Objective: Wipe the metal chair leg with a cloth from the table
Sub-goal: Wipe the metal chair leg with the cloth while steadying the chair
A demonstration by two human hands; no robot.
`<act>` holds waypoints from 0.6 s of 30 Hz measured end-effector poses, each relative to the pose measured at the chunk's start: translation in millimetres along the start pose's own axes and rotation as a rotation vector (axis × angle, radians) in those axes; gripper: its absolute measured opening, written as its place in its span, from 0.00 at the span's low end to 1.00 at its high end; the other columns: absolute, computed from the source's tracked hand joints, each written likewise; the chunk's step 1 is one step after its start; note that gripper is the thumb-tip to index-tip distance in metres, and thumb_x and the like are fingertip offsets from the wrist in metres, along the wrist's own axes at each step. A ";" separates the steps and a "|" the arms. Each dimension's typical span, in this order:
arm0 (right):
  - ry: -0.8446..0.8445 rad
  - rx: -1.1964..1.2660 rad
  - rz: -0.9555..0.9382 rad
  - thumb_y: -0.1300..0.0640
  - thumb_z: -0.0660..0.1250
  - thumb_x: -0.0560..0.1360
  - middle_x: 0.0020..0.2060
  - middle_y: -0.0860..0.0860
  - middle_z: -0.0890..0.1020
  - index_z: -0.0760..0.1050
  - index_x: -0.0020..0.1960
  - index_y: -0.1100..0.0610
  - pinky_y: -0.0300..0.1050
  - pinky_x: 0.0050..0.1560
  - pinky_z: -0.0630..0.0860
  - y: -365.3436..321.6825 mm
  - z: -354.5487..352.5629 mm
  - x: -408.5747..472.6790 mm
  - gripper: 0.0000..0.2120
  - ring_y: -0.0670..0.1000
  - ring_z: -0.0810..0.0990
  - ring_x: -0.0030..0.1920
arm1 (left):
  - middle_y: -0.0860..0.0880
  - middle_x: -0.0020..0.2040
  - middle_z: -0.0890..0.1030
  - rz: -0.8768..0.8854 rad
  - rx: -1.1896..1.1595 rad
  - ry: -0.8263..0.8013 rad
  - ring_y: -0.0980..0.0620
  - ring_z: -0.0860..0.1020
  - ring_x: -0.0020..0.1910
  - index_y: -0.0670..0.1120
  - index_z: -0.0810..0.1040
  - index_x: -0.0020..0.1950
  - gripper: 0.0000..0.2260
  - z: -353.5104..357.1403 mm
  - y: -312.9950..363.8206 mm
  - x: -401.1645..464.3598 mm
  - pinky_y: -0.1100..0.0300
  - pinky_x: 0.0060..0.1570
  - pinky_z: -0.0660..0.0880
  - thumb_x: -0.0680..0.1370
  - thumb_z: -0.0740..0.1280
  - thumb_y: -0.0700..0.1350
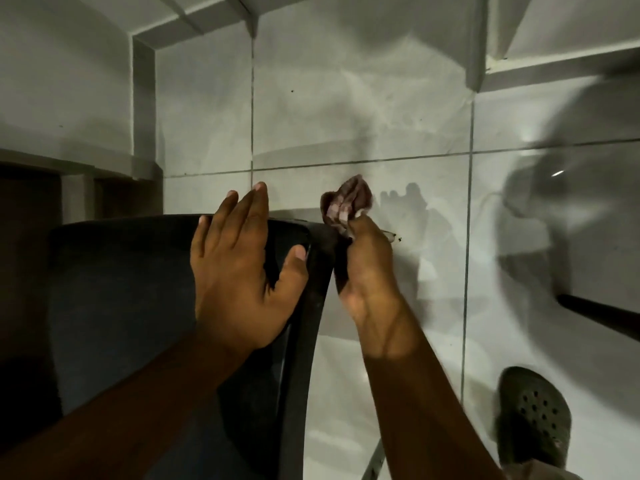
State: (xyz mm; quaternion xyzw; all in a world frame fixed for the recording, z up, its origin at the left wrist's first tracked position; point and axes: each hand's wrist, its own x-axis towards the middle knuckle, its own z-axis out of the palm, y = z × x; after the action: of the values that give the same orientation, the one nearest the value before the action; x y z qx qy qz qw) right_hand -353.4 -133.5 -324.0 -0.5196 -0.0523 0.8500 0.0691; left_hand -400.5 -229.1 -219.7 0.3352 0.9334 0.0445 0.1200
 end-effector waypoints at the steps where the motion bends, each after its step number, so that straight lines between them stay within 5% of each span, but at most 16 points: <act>1: 0.011 -0.034 0.017 0.57 0.59 0.81 0.46 0.59 0.85 0.80 0.57 0.67 0.49 0.51 0.80 -2.2 -5.1 14.8 0.16 0.61 0.82 0.46 | 0.46 0.79 0.63 0.005 -0.003 0.001 0.52 0.54 0.79 0.46 0.58 0.78 0.35 0.4 -0.5 0.2 0.47 0.78 0.46 0.75 0.50 0.62; 4: 0.102 -0.176 0.031 0.52 0.58 0.83 0.30 0.48 0.85 0.79 0.45 0.56 0.43 0.29 0.76 -1.6 -35.6 77.2 0.14 0.51 0.82 0.29 | 0.49 0.78 0.63 0.016 -0.023 0.025 0.52 0.55 0.79 0.46 0.59 0.78 0.35 3.2 -4.3 0.0 0.44 0.79 0.48 0.75 0.50 0.63; 8: 0.142 -0.390 0.053 0.51 0.59 0.82 0.59 0.58 0.84 0.79 0.49 0.54 0.50 0.26 0.76 1.7 -81.2 158.8 0.12 0.59 0.81 0.40 | 0.49 0.77 0.64 0.045 -0.042 0.054 0.50 0.58 0.79 0.44 0.61 0.77 0.33 5.8 -5.7 -1.3 0.37 0.77 0.53 0.77 0.51 0.61; 11: 0.084 -0.554 0.042 0.53 0.58 0.82 0.62 0.66 0.80 0.80 0.57 0.62 0.48 0.17 0.72 0.5 -97.3 194.5 0.16 0.58 0.80 0.34 | 0.42 0.75 0.68 0.090 -0.071 0.067 0.42 0.63 0.77 0.38 0.64 0.75 0.32 9.4 -7.6 1.9 0.32 0.73 0.59 0.78 0.53 0.58; 14: 0.047 -0.647 0.034 0.53 0.59 0.82 0.58 0.66 0.81 0.75 0.67 0.68 0.47 0.18 0.73 0.2 -100.5 201.5 0.22 0.56 0.79 0.33 | 0.37 0.73 0.70 0.129 -0.089 0.071 0.37 0.66 0.75 0.35 0.64 0.74 0.32 11.9 -10.8 1.8 0.30 0.71 0.60 0.79 0.54 0.57; 18: -0.025 -0.920 -0.012 0.54 0.65 0.79 0.59 0.62 0.81 0.79 0.60 0.64 0.54 0.34 0.82 -8.0 -99.8 206.0 0.15 0.62 0.83 0.40 | 0.37 0.73 0.70 0.113 -0.089 0.084 0.37 0.65 0.75 0.35 0.64 0.74 0.32 12.4 -10.6 1.4 0.30 0.71 0.60 0.78 0.54 0.56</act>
State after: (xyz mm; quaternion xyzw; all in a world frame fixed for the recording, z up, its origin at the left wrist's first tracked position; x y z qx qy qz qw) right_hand -356.8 -88.6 -548.5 -0.4856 -0.4278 0.7444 -0.1645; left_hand -404.9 -236.4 -233.7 0.3794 0.9144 0.1064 0.0927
